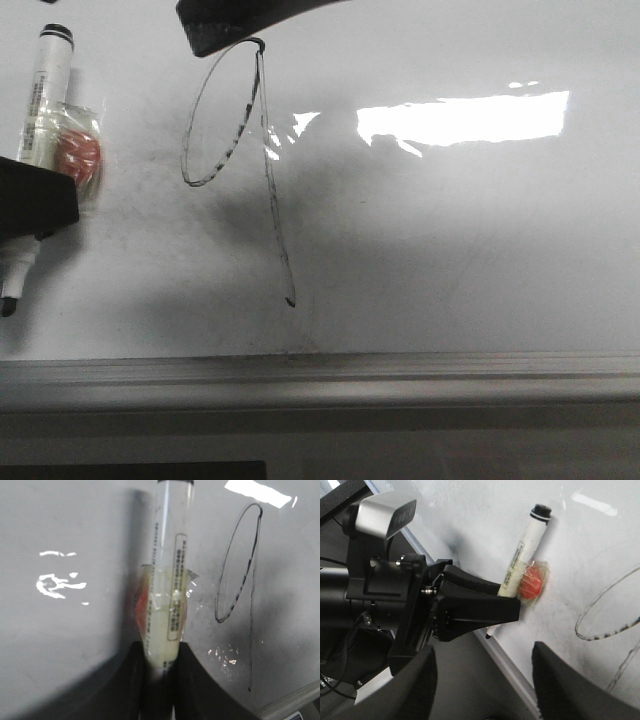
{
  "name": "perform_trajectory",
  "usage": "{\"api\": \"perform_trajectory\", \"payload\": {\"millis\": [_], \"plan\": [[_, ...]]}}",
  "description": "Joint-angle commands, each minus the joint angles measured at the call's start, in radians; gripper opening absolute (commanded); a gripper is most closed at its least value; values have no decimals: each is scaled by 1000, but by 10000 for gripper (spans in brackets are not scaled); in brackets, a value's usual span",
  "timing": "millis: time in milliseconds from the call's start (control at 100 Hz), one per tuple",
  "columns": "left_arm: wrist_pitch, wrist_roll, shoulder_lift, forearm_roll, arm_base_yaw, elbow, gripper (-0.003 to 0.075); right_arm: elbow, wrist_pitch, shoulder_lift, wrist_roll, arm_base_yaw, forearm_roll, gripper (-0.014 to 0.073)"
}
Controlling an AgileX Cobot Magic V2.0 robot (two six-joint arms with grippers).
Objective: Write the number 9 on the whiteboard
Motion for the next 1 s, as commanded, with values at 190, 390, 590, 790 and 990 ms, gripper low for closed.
{"api": "perform_trajectory", "payload": {"millis": [190,390,590,790,990], "plan": [[-81,-6,11,12,-4,-27,87,-36,-48,-24,-5,-2,5,365],[-83,-6,11,12,-4,-27,391,-36,-36,-24,-5,-2,5,365],[-94,3,5,12,-4,-27,393,-36,-35,-33,-5,-2,2,340],[-90,56,-92,16,-4,-25,384,-25,-50,-101,-5,-2,-48,-22],[-44,108,-268,16,-4,0,174,83,-149,-253,-5,-2,-118,-63]]}}
